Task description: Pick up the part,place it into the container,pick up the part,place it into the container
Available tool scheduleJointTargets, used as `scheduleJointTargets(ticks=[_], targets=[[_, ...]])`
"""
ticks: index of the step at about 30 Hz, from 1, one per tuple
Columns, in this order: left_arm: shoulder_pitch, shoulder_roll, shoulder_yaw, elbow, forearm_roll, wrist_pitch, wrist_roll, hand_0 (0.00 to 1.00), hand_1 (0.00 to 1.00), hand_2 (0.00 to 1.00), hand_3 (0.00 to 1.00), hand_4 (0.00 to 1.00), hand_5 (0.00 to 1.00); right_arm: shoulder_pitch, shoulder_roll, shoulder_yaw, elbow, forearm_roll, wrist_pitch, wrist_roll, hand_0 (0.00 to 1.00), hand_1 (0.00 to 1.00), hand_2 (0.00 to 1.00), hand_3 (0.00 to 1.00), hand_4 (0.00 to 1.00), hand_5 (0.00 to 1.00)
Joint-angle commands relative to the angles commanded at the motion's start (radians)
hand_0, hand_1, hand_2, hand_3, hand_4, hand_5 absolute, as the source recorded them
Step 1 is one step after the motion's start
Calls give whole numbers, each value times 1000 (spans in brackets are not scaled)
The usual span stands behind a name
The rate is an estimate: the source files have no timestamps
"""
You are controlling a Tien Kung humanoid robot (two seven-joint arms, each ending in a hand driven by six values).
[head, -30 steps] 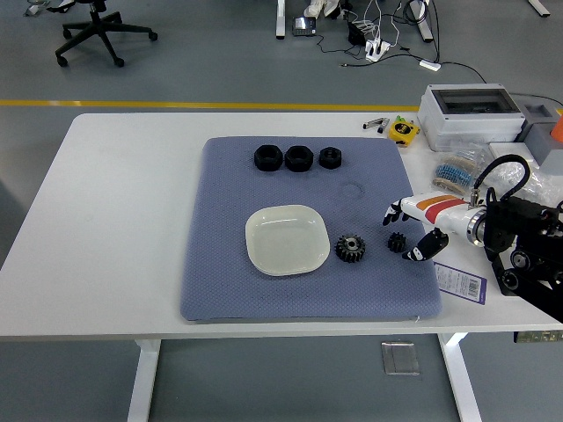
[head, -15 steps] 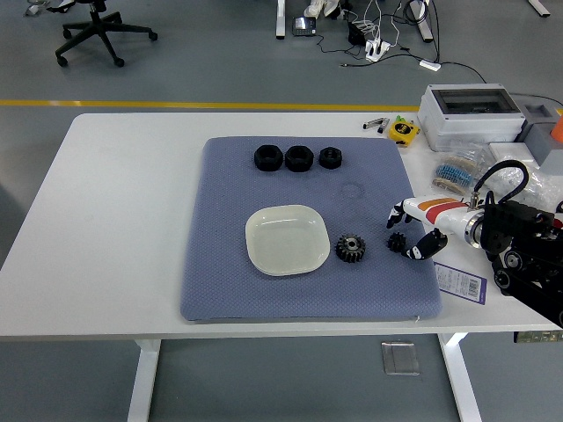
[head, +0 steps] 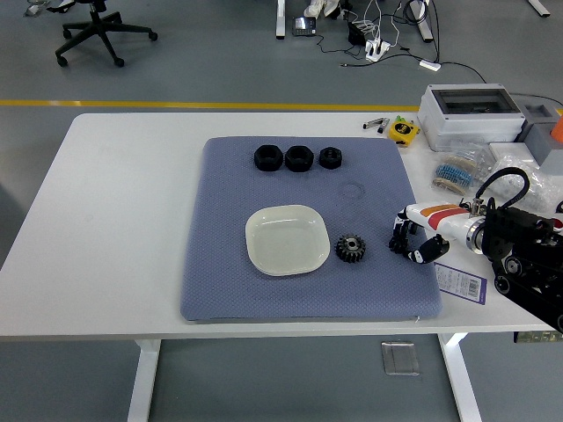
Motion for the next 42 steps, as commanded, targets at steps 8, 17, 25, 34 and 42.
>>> scheduleJointTargets(ticks=[8, 17, 25, 34, 42], targets=[[-2, 0, -2, 0, 6, -3, 3, 832, 769, 799, 578, 494, 737, 2, 2, -4, 3, -2, -29, 13, 477, 476, 505, 483, 647, 176], [-4, 0, -4, 0, 11, -6, 3, 832, 768, 801, 576, 491, 738, -2, 2, 0, 5, 9, -37, 16, 397, 428, 464, 459, 608, 246], [-4, 0, -5, 0, 12, -10, 4, 832, 769, 801, 576, 490, 737, -5, -1, 9, 4, 55, -42, 16, 381, 420, 456, 459, 603, 250], [-2, 0, -10, 0, 19, -13, 7, 831, 769, 801, 575, 489, 737, -9, -8, 34, 36, 112, -60, 17, 377, 419, 455, 459, 611, 261], [2, 0, -14, 0, 24, -14, 8, 832, 769, 801, 575, 489, 738, 0, -10, 76, 178, 69, -77, -14, 377, 419, 456, 460, 608, 267]])
